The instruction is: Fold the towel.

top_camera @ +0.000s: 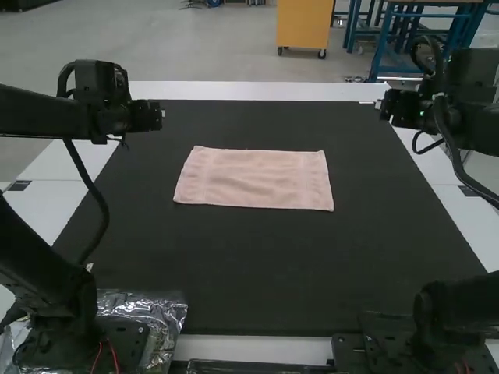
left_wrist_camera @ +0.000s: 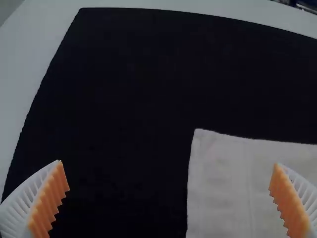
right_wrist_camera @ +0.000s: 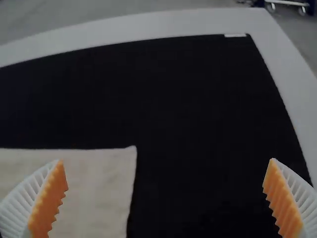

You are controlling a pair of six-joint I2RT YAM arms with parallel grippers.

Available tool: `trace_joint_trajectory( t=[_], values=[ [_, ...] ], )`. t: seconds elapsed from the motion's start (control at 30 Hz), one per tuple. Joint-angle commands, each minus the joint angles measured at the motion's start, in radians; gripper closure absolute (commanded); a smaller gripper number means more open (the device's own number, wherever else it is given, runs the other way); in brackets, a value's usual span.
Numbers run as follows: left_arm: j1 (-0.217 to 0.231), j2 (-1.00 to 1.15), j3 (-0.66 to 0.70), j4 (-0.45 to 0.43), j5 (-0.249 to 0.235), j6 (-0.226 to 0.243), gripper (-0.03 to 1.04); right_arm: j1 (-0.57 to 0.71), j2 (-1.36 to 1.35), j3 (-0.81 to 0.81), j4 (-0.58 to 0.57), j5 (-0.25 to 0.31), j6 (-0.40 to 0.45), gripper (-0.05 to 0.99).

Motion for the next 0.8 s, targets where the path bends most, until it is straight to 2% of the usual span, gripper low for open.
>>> trace_joint_trajectory(
  t=[0.0,0.1,0.23,0.5,0.77],
  values=[
    [-0.017,0.052,-0.010,0.042,0.089,-0.033,0.05,0.040,0.060,-0.040,0.036,-0.010,-0.007,0.02],
    [-0.038,0.101,-0.023,0.088,0.089,0.026,0.05,0.078,0.107,-0.063,0.091,0.007,-0.007,0.02],
    [-0.055,0.156,-0.024,0.140,0.089,0.078,0.05,0.138,0.199,-0.071,0.156,0.033,-0.001,0.02],
    [-0.086,0.280,-0.009,0.218,0.084,0.125,0.05,0.216,0.408,-0.034,0.289,0.071,0.005,0.03],
    [-0.079,0.405,0.050,0.255,0.075,0.190,0.05,0.233,0.586,0.035,0.386,0.078,0.004,0.03]
  ],
)
